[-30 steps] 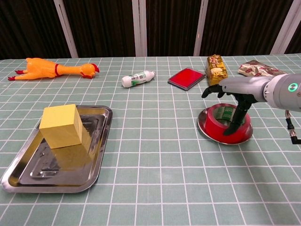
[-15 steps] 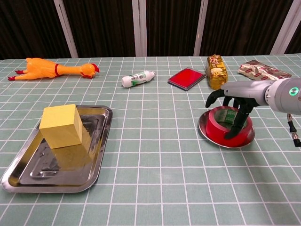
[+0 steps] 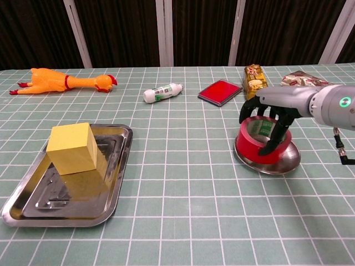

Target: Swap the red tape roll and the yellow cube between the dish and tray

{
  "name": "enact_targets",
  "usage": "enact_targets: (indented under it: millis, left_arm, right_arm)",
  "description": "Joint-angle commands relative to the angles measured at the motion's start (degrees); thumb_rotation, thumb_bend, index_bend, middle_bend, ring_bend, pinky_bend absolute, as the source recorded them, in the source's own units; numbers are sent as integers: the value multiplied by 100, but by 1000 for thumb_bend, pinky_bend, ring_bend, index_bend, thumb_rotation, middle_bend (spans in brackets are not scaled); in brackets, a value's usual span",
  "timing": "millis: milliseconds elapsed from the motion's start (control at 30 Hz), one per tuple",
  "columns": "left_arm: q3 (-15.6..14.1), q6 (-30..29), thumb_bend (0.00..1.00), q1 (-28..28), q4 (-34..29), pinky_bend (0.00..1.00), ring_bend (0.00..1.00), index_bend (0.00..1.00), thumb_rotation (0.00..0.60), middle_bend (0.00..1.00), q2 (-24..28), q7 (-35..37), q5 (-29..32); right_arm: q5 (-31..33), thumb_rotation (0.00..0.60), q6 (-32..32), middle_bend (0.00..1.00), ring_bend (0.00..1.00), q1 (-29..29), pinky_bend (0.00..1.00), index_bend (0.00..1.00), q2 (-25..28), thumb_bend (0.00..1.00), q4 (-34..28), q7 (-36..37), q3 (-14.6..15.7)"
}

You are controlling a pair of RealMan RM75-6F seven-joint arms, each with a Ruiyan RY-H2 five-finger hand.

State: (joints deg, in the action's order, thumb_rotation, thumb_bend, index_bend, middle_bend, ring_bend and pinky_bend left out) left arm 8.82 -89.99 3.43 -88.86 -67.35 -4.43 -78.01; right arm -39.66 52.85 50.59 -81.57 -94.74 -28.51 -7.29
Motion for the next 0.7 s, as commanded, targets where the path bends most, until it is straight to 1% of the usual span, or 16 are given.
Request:
enact_targets:
  millis: [33,200,300,367,533,700]
  left_arm:
    - [5,4,102,2,3,45,0,109,600,0,-3,-1,8]
    - [43,46,101,15,45,45,0,109,600,0,-13,-2,95]
    - [92,111,101,32,90,45,0,109,600,0,-19,26,210]
    - [119,164,102,42,103,45,0,109,600,0,-15,44,288]
    - [161,216,102,69,157,45,0,109,600,0,-20,49,364]
    - [185,309,101,102,200,45,0,109,600,0,-27,44,452]
  right_arm:
    - [37,600,58,244,426,153,522,320,41,295,-140,-117,-173]
    - [396,600,15,244,426,570,522,320,-146,298,-123,-268,-600]
    - [762,600,-73,244,426,872,522,320,-409,300,127,-395,-768]
    - [983,600,-179,244,426,1073,522,320,-633,300,400,-449,-845]
    - [1078,600,-344,244,426,1373,522,320,-1189,302,1075,-407,-905]
    - [1124,600,-625,244,425,1538,522,320,-1677,304,1727,-292,-849]
